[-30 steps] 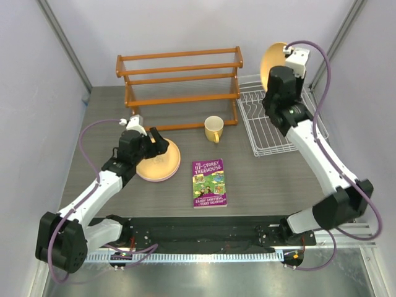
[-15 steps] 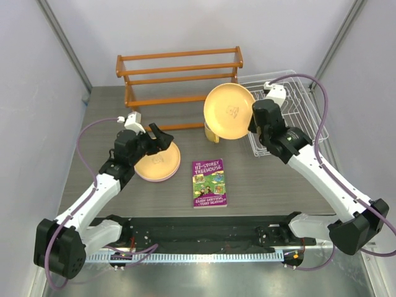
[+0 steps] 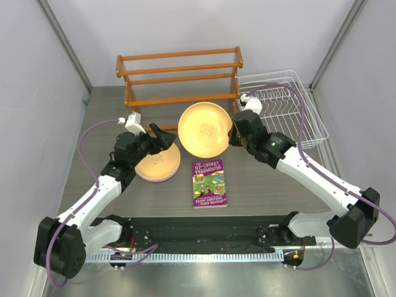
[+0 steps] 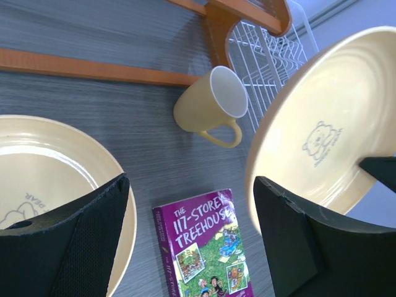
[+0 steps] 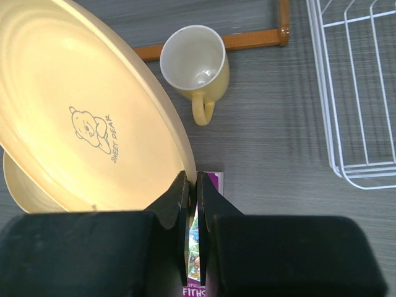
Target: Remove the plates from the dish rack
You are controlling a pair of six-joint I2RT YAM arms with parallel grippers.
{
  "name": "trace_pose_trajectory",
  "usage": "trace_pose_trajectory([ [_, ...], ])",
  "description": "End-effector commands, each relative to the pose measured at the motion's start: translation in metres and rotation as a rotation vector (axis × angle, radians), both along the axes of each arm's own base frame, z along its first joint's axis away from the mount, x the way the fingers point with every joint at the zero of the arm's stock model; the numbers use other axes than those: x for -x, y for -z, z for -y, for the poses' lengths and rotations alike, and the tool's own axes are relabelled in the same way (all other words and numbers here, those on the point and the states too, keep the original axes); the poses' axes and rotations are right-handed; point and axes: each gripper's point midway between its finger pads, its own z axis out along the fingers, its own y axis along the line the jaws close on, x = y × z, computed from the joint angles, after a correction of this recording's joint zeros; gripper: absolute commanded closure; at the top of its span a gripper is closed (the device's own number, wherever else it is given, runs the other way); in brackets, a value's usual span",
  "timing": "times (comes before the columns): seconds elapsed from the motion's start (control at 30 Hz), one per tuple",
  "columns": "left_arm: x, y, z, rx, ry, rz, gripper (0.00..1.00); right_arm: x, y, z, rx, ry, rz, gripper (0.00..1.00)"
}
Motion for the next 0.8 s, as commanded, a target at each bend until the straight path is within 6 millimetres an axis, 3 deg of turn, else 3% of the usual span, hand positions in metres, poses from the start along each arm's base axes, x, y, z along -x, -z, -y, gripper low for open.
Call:
trace_pose_trajectory([
  [0.0,0.000,-0.027,0.012,0.047,0.044,0.093,0.18,-0.007,-0.017,-0.023,-0.094,-0.017,0.048,0.99],
  [0.23,-0.001,-0.029,0.016,0.044,0.055,0.102,0.19,-0.003,-0.017,-0.045,-0.125,-0.069,0.040,0.99],
  [0.37,-0.002,-0.025,0.017,0.035,0.048,0.098,0.25,0.001,-0.017,-0.053,-0.150,-0.088,0.031,0.99],
  [0.47,-0.004,-0.021,0.017,0.009,0.033,0.096,0.40,0.004,-0.019,-0.057,-0.172,-0.105,0.030,0.99],
  [0.6,-0.004,-0.010,0.018,-0.048,0.025,0.062,0.74,0.005,-0.022,-0.060,-0.186,-0.114,0.033,0.99],
  [0.7,-0.004,-0.009,0.016,-0.077,0.009,0.065,0.94,0.006,-0.025,-0.060,-0.196,-0.115,0.037,0.99],
  [0.77,-0.004,-0.005,0.011,-0.095,-0.014,0.056,1.00,0.006,-0.023,-0.060,-0.196,-0.115,0.035,0.99],
])
